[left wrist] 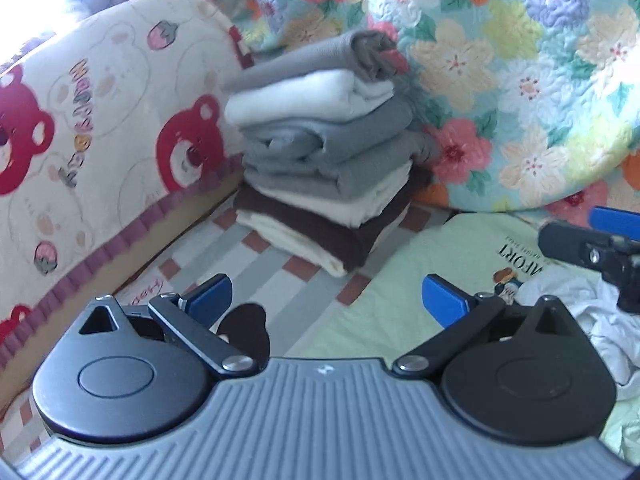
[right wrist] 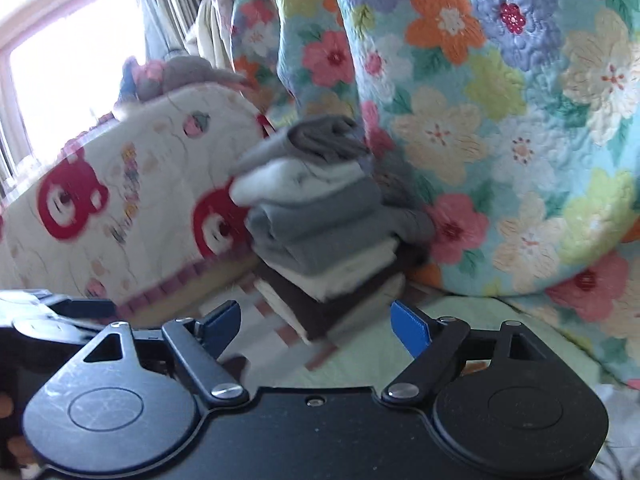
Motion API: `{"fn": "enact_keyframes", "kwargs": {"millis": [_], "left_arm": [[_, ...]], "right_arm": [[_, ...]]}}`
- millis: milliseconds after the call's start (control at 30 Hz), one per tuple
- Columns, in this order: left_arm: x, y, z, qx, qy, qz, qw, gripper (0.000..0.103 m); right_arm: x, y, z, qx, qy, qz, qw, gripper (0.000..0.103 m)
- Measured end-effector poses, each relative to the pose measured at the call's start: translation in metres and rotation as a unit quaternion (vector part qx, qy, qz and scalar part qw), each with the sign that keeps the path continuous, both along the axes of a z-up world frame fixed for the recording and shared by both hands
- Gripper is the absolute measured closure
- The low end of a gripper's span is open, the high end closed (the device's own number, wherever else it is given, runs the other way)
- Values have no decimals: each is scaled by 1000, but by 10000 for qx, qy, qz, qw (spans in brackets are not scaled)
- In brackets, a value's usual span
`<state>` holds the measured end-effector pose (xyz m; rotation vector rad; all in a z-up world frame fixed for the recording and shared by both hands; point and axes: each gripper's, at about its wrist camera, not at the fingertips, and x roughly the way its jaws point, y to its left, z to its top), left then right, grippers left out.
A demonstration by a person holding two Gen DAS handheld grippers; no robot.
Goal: Fold clothes
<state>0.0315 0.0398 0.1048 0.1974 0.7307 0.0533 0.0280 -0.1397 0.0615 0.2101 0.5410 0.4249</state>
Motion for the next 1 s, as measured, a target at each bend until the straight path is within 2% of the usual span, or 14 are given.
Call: {"fn": "enact_keyframes", "kwargs": {"millis": [67, 167, 267, 367, 400, 500, 667, 1000], "left_arm": [[-2, -5, -10, -1, 159, 101, 9998, 0], [-7, -9, -21, -275, 255, 150, 9992, 0], [-12, -13, -29, -292, 201, -11, 9994, 0], [-6, -8, -42, 136, 249, 107, 9995, 0], [-2, -4, -45, 118, 358, 228, 9990, 0], [-3, 2, -47, -338, 474, 218, 9981, 0], [-7, -1, -48, -111, 462, 307, 9984, 0], [-10, -1, -46, -75, 407, 323, 9986, 0]], "right_arm": [[-5, 2, -4, -157, 34, 28, 9999, 17], [-12, 5, -6, -234, 31, 70, 9997, 17], [-19, 9, -6, -283, 14, 105, 9995, 17], [-19, 19, -7, -489, 10, 83, 9988, 16], [-19, 23, -7, -557, 9, 76, 9984, 16], [-19, 32, -8, -762, 4, 54, 9971, 16], [-21, 37, -11, -920, 51, -28, 9957, 15], [-25, 36, -12, -960, 107, -54, 9953, 15]]}}
